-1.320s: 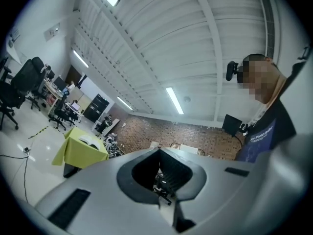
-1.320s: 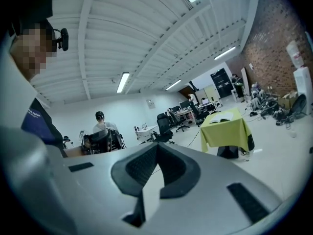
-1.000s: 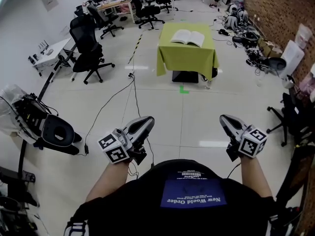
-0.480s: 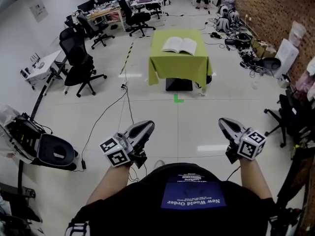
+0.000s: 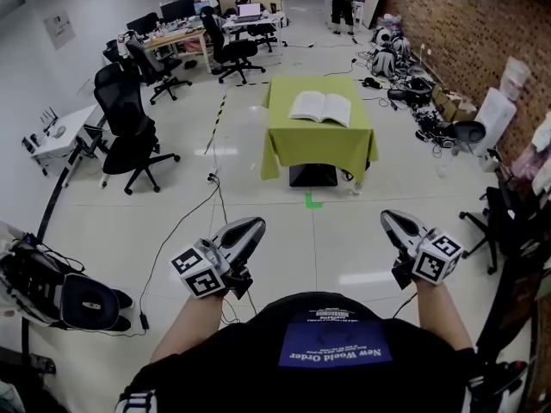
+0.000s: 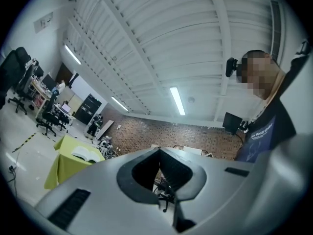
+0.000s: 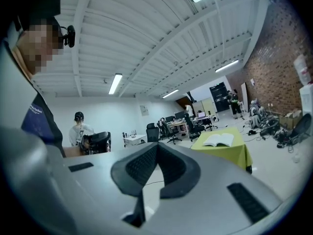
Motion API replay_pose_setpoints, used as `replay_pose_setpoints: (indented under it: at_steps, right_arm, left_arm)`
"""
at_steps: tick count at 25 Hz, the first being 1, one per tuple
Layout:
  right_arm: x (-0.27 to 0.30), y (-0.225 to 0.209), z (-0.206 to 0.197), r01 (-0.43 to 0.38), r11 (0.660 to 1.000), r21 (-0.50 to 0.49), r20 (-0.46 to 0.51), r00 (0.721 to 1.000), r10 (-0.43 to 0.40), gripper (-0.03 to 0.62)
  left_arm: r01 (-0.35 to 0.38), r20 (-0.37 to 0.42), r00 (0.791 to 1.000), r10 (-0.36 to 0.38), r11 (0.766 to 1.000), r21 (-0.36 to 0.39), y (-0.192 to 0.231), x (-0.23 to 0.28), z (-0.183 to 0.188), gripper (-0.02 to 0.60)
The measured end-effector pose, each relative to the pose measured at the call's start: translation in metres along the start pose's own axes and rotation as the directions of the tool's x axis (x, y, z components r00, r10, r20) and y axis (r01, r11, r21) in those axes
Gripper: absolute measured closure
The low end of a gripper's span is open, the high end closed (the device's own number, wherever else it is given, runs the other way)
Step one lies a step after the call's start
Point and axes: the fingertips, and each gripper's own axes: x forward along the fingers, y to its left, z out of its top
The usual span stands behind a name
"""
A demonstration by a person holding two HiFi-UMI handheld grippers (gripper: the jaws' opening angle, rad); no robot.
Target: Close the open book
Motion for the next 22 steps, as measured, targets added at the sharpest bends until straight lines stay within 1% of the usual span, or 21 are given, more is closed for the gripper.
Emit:
replay_pose_setpoints:
  at_steps: [6,9,13,17,19,22]
  right_arm:
    - [0.066,-0.003,0.003,0.037,0.998,-0.043,-0.001,0.999,-0.038,0.608]
    - [0.093,-0.005,0.004,0.035,0.997,-0.07,-0.024,0.999,-0.037,0.608]
    - [0.118,-0.027,0.007,0.029,0.998,-0.055,-0.051,0.998,-0.032,0.608]
    - [0.142,-0.053,0.005,-0.015,0.999,-0.048,-0.054,0.998,0.012,0.608]
    - [0.153,-0.073,0.008,-0.049,0.998,-0.049,-0.054,0.997,0.046,0.608]
    - [0.167,-0.114,0.021,-0.099,0.994,-0.049,-0.054,0.994,0.096,0.608]
  left_arm:
    - [0.038,-0.003,0.999,-0.038,0.999,-0.017,0.066,-0.012,0.013,0.574]
    - [0.031,0.01,0.999,-0.031,0.999,-0.033,0.096,-0.013,0.021,0.574]
    - [0.008,0.012,1.0,-0.008,0.998,-0.056,0.12,-0.007,0.022,0.574]
    - [-0.037,0.006,0.999,0.038,0.997,-0.062,0.145,0.007,0.017,0.574]
    - [-0.051,0.011,0.999,0.052,0.998,-0.044,0.153,0.026,0.019,0.574]
    - [-0.085,0.022,0.996,0.085,0.996,-0.008,0.161,0.064,0.026,0.574]
